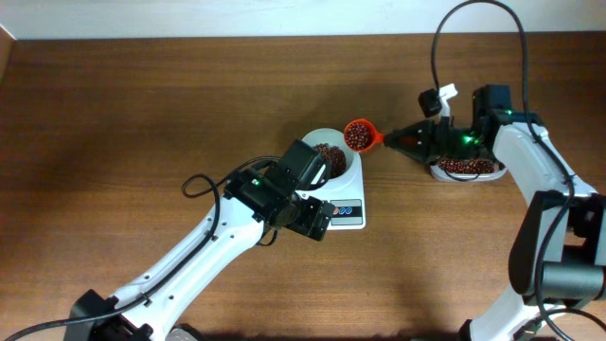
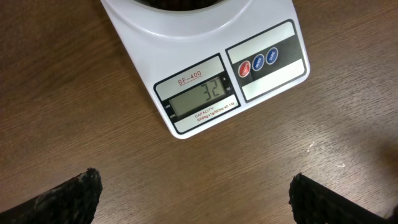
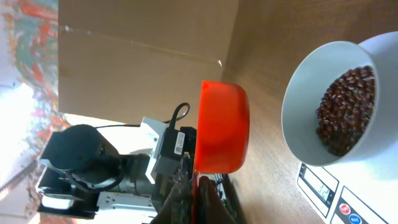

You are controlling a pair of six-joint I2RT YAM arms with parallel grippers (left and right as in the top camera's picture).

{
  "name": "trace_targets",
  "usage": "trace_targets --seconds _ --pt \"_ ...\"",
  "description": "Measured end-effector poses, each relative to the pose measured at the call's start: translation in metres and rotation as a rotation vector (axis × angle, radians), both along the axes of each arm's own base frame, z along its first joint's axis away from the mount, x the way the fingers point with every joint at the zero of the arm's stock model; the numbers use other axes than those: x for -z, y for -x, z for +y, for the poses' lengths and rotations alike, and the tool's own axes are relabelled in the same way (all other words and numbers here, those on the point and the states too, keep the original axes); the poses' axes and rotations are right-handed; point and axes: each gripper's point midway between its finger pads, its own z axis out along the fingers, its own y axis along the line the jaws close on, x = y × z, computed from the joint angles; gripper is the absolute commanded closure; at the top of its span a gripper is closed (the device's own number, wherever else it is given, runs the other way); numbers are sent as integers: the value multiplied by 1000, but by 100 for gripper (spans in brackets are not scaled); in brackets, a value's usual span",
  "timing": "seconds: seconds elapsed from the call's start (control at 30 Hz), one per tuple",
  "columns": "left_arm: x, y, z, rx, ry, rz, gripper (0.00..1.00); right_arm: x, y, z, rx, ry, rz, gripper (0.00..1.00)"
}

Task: Scoop item into bowl and weigh 50g on scale
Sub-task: 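Carry the filled scoop left over the white bowl, then tip the scoop and pour beans into the bowl with the right gripper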

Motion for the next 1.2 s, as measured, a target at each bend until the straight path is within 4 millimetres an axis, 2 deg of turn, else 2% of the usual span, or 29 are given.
trace_targets --seconds 0.2,0.5,0.67,0.9,1.0,1.1,1.2 --pt "0 0 0 0 0 0 1 11 -7 7 -4 74 -19 96" --pt "0 0 0 0 0 0 1 45 -14 39 -21 292 -46 96" --pt "0 0 0 0 0 0 1 53 -17 38 -9 349 -50 96" --pt "0 0 0 0 0 0 1 45 -26 37 9 381 -83 96" --pt "0 0 0 0 0 0 1 36 -26 35 31 419 -118 96" --pt "0 0 0 0 0 0 1 21 -23 41 36 475 -199 96" --pt "0 0 0 0 0 0 1 17 -20 46 32 516 -250 96"
